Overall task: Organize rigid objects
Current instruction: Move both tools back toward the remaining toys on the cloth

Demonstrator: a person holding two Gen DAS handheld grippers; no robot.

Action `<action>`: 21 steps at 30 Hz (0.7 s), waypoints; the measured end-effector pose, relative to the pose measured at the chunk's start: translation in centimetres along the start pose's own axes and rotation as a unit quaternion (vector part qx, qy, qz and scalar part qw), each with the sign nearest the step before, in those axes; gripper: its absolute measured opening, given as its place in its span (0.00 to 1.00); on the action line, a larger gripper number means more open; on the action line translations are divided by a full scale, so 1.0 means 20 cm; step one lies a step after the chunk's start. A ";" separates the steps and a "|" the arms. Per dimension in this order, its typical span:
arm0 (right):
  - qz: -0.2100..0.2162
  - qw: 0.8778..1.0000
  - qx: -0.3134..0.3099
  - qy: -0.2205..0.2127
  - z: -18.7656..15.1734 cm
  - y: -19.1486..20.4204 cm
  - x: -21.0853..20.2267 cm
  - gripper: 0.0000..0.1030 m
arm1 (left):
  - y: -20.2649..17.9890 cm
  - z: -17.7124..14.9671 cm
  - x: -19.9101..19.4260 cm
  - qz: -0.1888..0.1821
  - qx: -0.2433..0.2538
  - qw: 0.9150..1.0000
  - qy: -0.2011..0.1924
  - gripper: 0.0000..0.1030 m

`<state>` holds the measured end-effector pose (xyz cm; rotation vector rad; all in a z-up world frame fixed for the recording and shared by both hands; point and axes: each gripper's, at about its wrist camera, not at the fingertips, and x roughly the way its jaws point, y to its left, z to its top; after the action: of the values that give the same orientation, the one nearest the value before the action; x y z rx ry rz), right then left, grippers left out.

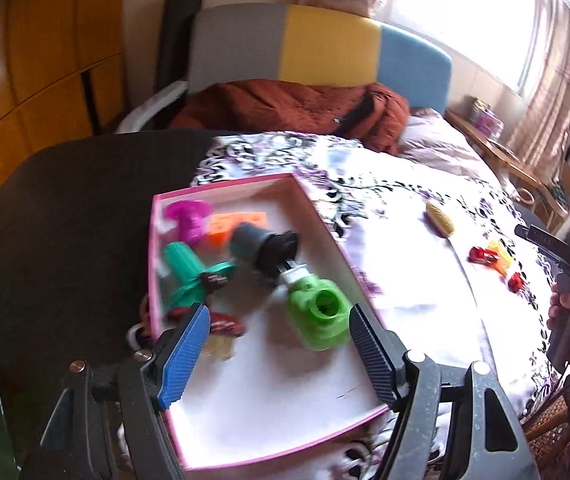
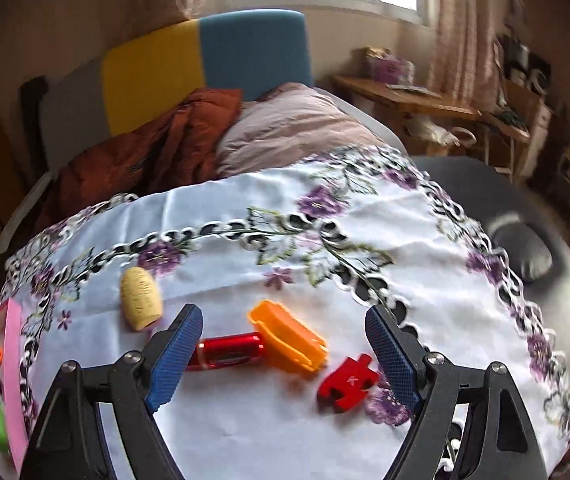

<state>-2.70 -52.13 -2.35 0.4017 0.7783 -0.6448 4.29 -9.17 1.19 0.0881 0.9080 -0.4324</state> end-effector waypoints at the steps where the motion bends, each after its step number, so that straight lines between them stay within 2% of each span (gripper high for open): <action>1: 0.004 1.000 0.027 -0.004 0.02 -0.05 -0.01 0.82 | -0.05 0.02 0.03 -0.008 0.007 1.000 0.005 0.71; 6: 0.006 0.994 0.107 -0.034 0.04 -0.21 -0.08 0.84 | -0.31 0.12 0.17 -0.057 0.036 0.997 0.030 0.72; 11: 0.008 0.986 0.162 -0.024 0.04 -0.30 -0.06 0.86 | -0.58 0.21 0.36 -0.084 0.072 0.992 0.058 0.72; 17: 0.022 0.985 0.169 -0.023 0.04 -0.31 -0.06 0.86 | -0.83 0.33 0.61 -0.107 0.084 0.986 0.093 0.72; 21: 0.031 0.986 0.166 -0.006 0.04 -0.29 -0.03 0.86 | -0.96 0.41 0.75 -0.115 0.092 0.984 0.098 0.72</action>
<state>-6.48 -56.71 -1.89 0.7220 0.6444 -0.7201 10.80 -33.64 -3.41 0.1982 1.0747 -0.7319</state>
